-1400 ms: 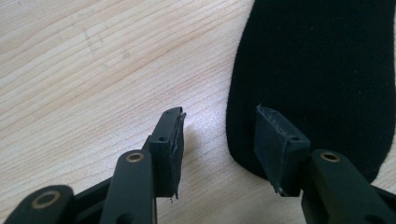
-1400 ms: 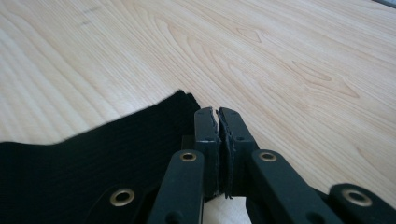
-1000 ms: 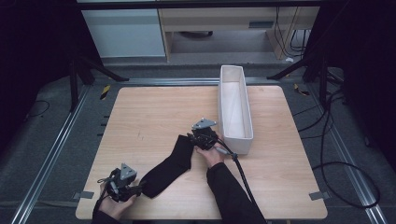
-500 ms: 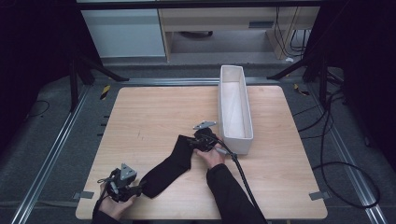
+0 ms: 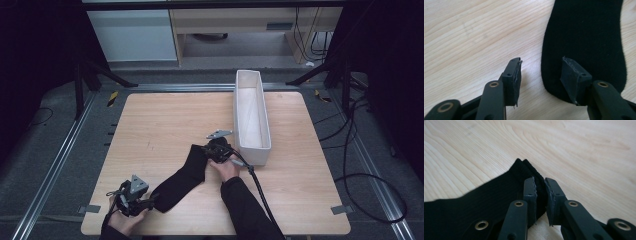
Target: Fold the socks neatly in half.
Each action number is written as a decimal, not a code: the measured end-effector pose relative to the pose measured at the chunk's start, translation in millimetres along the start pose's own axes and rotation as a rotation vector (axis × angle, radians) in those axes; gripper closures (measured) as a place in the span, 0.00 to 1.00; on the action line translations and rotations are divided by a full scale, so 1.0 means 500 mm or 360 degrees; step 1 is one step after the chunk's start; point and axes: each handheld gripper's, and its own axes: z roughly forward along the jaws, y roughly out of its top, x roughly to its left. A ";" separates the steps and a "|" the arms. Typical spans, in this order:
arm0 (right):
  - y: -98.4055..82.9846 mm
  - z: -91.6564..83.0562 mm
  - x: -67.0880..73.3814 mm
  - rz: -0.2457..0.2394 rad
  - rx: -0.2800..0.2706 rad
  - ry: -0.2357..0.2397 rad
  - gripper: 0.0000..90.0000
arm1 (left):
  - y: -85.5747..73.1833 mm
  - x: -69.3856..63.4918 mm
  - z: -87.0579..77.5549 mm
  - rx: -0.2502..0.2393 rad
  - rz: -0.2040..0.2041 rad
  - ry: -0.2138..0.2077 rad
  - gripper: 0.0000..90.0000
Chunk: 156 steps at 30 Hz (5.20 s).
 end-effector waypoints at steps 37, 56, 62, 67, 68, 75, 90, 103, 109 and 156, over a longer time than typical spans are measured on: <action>0.034 -0.141 0.136 -0.0311 -0.0232 0.0262 0.89 | 0.005 -0.011 -0.011 -0.0088 0.0029 -0.0133 0.50; 0.001 -0.128 0.211 -0.0374 -0.0209 0.0389 0.89 | -0.011 0.005 -0.011 -0.0005 0.0063 -0.0138 0.53; -0.011 -0.110 0.244 -0.0399 -0.0197 0.0439 0.89 | -0.012 0.005 -0.006 0.0003 0.0073 -0.0141 0.54; -0.031 -0.094 0.269 -0.0408 -0.0161 0.0490 0.89 | -0.012 0.005 -0.005 0.0013 0.0072 -0.0138 0.54; -0.031 -0.094 0.269 -0.0408 -0.0161 0.0490 0.89 | -0.012 0.005 -0.005 0.0013 0.0072 -0.0138 0.54; -0.067 -0.076 0.291 -0.0428 -0.0107 0.0538 0.88 | -0.012 0.005 -0.003 0.0015 0.0067 -0.0138 0.54; -0.071 -0.122 0.268 -0.0314 -0.0185 0.0618 0.77 | -0.015 0.032 -0.031 -0.0064 -0.0064 -0.0073 0.54; -0.111 -0.066 0.275 -0.0327 0.0029 0.0541 0.80 | 0.034 0.039 -0.035 -0.0220 -0.0143 -0.0021 0.50; -0.104 -0.087 0.257 -0.0306 -0.0063 0.0540 0.79 | 0.045 0.018 0.000 -0.0137 -0.0088 -0.0115 0.49; -0.096 -0.086 0.138 -0.0122 -0.0009 0.0260 0.91 | 0.002 -0.015 -0.008 -0.0070 0.0066 -0.0199 0.42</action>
